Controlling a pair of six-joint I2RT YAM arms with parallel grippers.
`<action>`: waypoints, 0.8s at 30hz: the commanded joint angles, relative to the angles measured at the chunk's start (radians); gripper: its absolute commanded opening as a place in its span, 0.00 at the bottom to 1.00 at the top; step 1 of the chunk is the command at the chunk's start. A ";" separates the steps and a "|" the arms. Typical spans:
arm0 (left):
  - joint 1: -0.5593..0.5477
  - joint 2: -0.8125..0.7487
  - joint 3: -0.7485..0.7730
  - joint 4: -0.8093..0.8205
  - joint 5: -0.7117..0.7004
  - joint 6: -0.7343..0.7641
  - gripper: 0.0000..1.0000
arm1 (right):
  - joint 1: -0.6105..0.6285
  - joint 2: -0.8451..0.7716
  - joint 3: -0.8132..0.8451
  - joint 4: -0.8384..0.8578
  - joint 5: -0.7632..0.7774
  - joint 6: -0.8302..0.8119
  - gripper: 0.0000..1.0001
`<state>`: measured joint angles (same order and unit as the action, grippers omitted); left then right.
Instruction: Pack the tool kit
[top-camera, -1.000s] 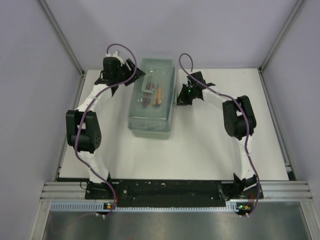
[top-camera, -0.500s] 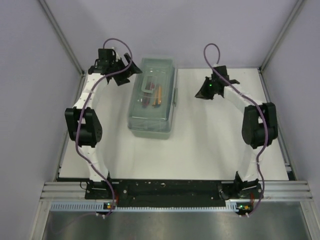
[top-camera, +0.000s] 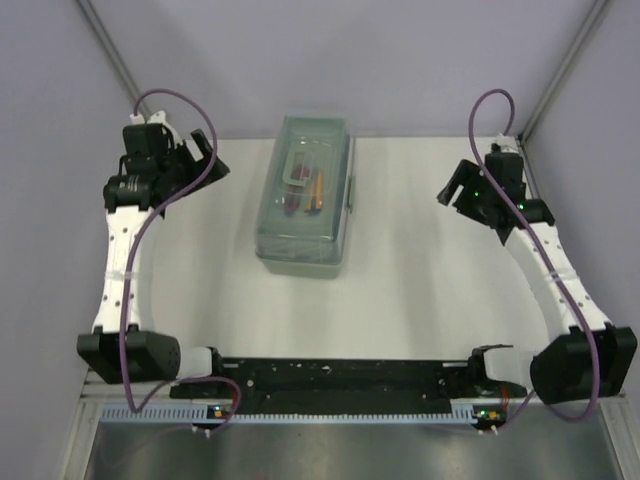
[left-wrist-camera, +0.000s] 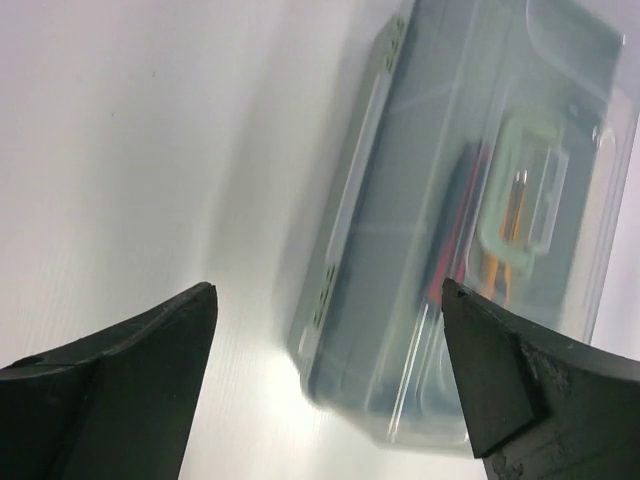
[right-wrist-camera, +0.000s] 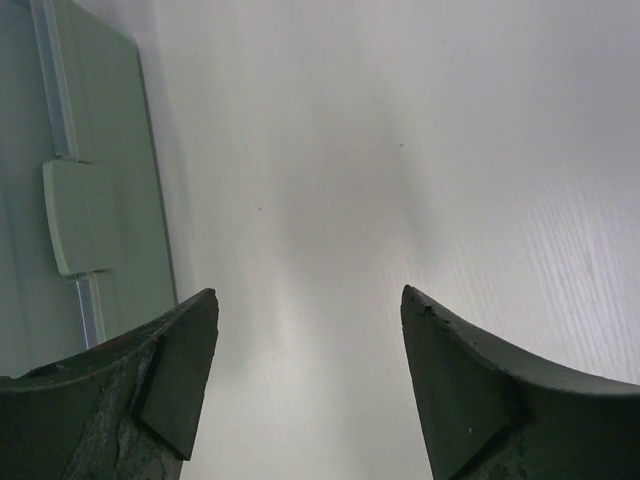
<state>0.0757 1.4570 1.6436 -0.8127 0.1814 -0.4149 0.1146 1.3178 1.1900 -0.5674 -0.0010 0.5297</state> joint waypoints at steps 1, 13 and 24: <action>-0.008 -0.232 -0.175 -0.088 -0.054 0.051 0.96 | -0.007 -0.224 -0.088 -0.084 0.188 -0.014 0.73; -0.025 -0.659 -0.392 -0.238 -0.053 0.076 0.92 | -0.004 -0.787 -0.300 -0.196 0.345 0.159 0.76; -0.100 -0.776 -0.447 -0.255 -0.167 0.087 0.98 | -0.003 -1.019 -0.196 -0.440 0.387 0.145 0.78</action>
<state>0.0109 0.7074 1.2125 -1.0748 0.0849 -0.3580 0.1146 0.3515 0.9272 -0.9100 0.3408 0.6842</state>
